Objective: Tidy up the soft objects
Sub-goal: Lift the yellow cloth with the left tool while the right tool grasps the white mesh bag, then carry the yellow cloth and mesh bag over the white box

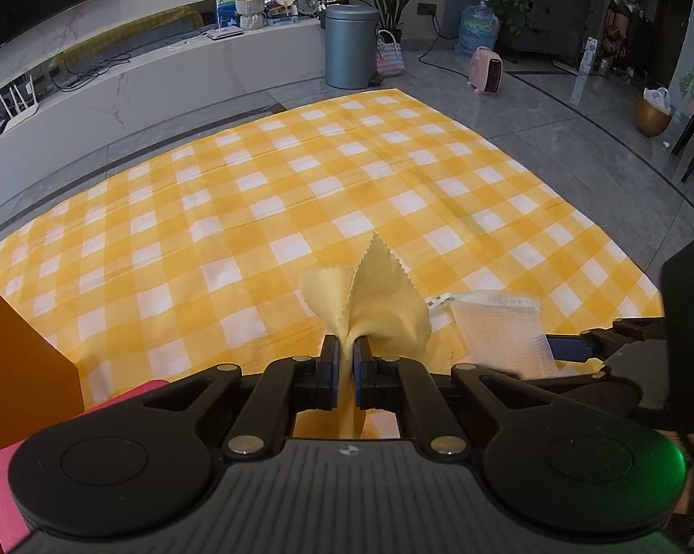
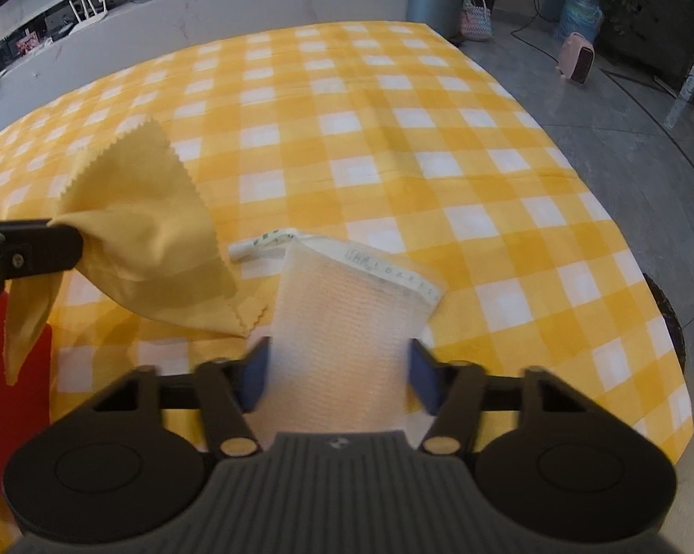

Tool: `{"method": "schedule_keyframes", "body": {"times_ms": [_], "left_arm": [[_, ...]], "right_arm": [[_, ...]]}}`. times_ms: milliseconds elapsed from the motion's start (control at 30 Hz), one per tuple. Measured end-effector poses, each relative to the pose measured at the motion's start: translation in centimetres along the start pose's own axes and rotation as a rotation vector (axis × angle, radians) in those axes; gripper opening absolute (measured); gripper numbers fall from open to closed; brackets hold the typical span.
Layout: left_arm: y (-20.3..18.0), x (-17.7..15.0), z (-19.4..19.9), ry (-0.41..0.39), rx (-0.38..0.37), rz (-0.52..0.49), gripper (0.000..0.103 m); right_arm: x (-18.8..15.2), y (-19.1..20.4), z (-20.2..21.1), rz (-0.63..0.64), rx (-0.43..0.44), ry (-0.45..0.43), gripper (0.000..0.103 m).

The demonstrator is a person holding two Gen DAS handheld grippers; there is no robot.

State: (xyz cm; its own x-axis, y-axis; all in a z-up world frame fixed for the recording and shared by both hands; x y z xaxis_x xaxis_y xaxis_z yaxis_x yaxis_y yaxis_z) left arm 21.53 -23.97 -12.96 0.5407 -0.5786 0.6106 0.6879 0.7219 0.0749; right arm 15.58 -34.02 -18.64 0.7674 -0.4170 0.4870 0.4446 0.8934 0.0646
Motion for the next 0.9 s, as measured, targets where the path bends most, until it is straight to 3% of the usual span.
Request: {"method": "schedule_keyframes", "body": {"times_ms": [33, 167, 200, 233, 333, 400, 500, 633, 900], "left_arm": [[0.0, 0.0, 0.0, 0.002, 0.004, -0.001, 0.007], [-0.1, 0.0, -0.2, 0.017, 0.018, -0.012, 0.007], [-0.2, 0.1, -0.2, 0.019, 0.018, -0.011, 0.007], [-0.1, 0.0, -0.2, 0.021, 0.019, -0.005, 0.007], [-0.3, 0.1, 0.0, 0.039, 0.016, 0.027, 0.006], [-0.9, 0.6, 0.7, 0.008, -0.015, 0.022, 0.006], [-1.9, 1.5, 2.1, -0.037, 0.006, -0.024, 0.006], [-2.0, 2.9, 4.6, -0.096, -0.010, 0.006, 0.006], [3.7, 4.4, 13.2, -0.283, 0.018, 0.161, 0.006]], "right_arm": [[0.0, -0.3, 0.1, -0.008, -0.003, -0.006, 0.035], [0.2, -1.2, 0.4, -0.058, 0.012, -0.013, 0.020], [0.2, -1.3, 0.5, -0.072, 0.028, -0.014, 0.009], [0.2, -1.3, 0.5, -0.087, 0.056, -0.012, 0.005], [0.1, -1.1, 0.5, -0.097, 0.121, 0.004, 0.004], [0.1, -0.9, 0.6, -0.084, 0.144, 0.009, 0.003], [0.1, -0.5, 1.1, -0.068, 0.167, -0.004, 0.003], [0.3, -0.8, 1.4, -0.075, 0.183, -0.019, 0.003], [0.5, -1.6, 3.2, -0.112, 0.233, -0.061, 0.003]]}}
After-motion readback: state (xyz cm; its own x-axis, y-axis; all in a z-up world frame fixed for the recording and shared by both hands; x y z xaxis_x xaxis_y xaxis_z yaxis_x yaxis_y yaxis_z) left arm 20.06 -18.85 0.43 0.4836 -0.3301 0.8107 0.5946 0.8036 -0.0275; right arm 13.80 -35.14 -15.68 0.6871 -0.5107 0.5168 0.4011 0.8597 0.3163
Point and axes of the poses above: each gripper's, at about its wrist camera, not at the fingertips, and z roughly against the way its jaws point, y to its left, x to its top, the point moved 7 cm from there along -z, roughly the way its jaws point, and after that the axes turned 8 degrees about -z, right-handed, at the moved point
